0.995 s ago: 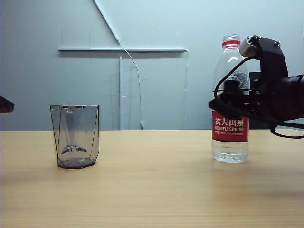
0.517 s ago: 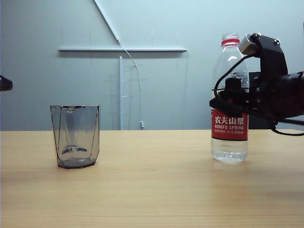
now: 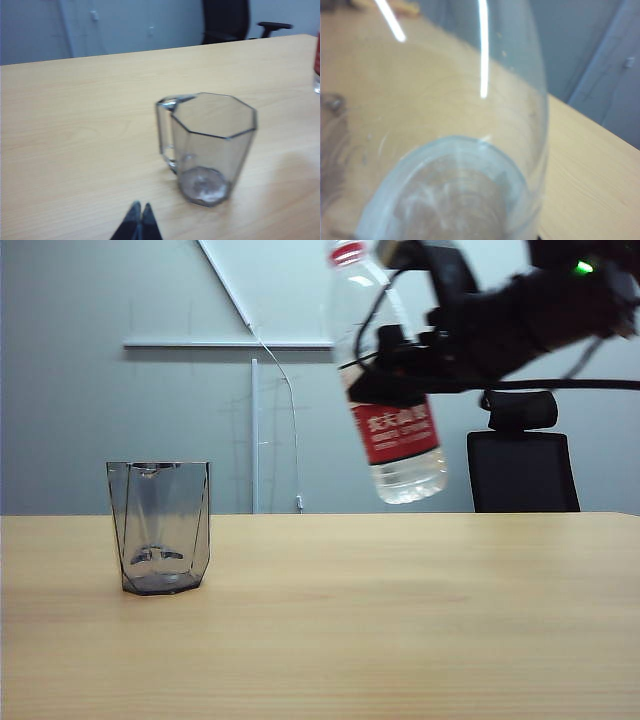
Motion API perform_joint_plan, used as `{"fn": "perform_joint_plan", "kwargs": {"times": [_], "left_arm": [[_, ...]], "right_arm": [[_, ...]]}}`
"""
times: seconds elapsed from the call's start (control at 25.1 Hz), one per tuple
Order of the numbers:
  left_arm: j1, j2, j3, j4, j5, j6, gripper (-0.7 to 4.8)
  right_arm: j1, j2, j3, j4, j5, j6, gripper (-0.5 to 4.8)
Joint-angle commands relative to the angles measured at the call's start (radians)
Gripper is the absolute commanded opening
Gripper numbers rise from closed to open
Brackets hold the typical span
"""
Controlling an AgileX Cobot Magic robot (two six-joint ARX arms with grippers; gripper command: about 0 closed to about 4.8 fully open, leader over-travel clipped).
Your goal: Pick up the mineral water bottle on the table and pour water into the mug until it's half full.
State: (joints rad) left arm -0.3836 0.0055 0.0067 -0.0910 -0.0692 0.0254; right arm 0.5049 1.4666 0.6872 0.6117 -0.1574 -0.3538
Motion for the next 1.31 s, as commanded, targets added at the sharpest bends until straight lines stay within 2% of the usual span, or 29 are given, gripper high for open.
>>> {"fn": "perform_joint_plan", "kwargs": {"times": [0.04,0.16,0.32,0.48,0.6,0.68,0.95,1.15,1.31], "left_arm": [[0.064,0.000,0.002,0.010,0.002,-0.003,-0.02],[0.102,0.000,0.002,0.010,0.002,-0.003,-0.02],[0.101,0.000,0.002,0.010,0.003,-0.003,-0.02],[0.102,0.000,0.002,0.010,0.002,-0.003,-0.02],[0.102,0.000,0.002,0.010,0.002,-0.003,-0.02],[0.102,0.000,0.002,0.010,0.003,-0.003,-0.02],[0.102,0.000,0.002,0.010,0.002,-0.003,-0.02],[0.102,0.000,0.002,0.010,0.003,-0.003,-0.02],[0.102,0.000,0.002,0.010,0.002,-0.003,-0.02]], "right_arm": [[0.052,-0.008,0.091,-0.092,0.060,-0.167,2.41],[0.106,0.024,0.183,-0.203,0.121,-0.335,2.41],[0.154,0.087,0.265,-0.267,0.211,-0.478,2.41],[0.194,0.156,0.317,-0.279,0.318,-0.605,2.41],[0.216,0.196,0.339,-0.278,0.360,-0.665,2.41],[0.243,0.216,0.341,-0.280,0.386,-0.748,2.41],[0.263,0.226,0.341,-0.263,0.496,-0.888,2.41],[0.263,0.226,0.341,-0.262,0.545,-0.973,2.41],[0.263,0.226,0.341,-0.258,0.559,-0.996,2.41]]}}
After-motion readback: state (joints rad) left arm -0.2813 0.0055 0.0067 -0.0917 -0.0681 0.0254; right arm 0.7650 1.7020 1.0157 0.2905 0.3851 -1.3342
